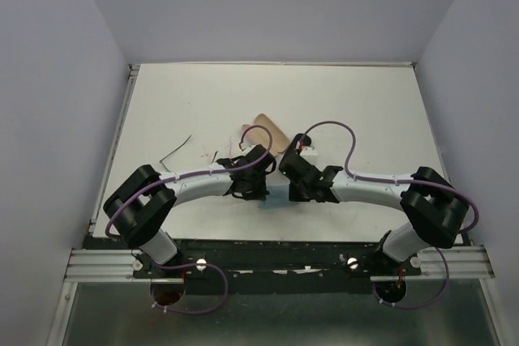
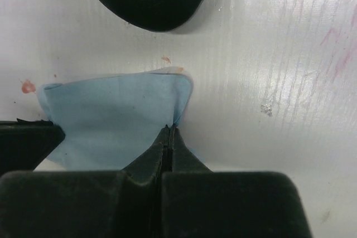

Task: Organize the sunglasses
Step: Pick up the folded cleaning cloth from the center of the board, then place the folded cleaning cloth in the sunglasses case.

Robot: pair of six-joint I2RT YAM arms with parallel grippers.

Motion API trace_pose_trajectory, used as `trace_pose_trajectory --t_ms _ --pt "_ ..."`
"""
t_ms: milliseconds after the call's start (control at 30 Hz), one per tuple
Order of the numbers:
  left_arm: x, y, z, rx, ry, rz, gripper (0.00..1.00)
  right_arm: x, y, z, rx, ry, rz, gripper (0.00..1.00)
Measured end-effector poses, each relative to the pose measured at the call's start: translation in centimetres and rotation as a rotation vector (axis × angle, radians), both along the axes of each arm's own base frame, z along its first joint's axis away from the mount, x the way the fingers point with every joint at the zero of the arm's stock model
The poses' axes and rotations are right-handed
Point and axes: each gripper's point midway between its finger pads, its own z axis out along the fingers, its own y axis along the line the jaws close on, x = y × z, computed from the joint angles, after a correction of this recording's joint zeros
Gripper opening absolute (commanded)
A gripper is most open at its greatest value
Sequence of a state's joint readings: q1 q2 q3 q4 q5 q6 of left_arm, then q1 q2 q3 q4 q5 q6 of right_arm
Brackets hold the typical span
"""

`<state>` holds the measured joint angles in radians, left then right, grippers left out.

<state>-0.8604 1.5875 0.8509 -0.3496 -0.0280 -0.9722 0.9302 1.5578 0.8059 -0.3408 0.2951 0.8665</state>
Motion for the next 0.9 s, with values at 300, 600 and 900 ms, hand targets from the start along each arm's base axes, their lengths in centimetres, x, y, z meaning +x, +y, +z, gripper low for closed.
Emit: trace_pose_trajectory --t_ms 300,600,900 --pt "3.2 -0.3 5.4 0.006 -0.183 -0.033 0.00 2.8 1.6 6.6 0.161 -0.223 0.001 0.01" --pt "7.6 -0.5 11.6 0.020 -0.352 -0.075 0.00 6.2 1.2 11.6 0.176 -0.425 -0.083 0.01" --pt "14.6 -1.8 21.2 0.047 -0.597 -0.205 0.00 11.6 0.7 18.8 0.261 -0.611 -0.211 0.01"
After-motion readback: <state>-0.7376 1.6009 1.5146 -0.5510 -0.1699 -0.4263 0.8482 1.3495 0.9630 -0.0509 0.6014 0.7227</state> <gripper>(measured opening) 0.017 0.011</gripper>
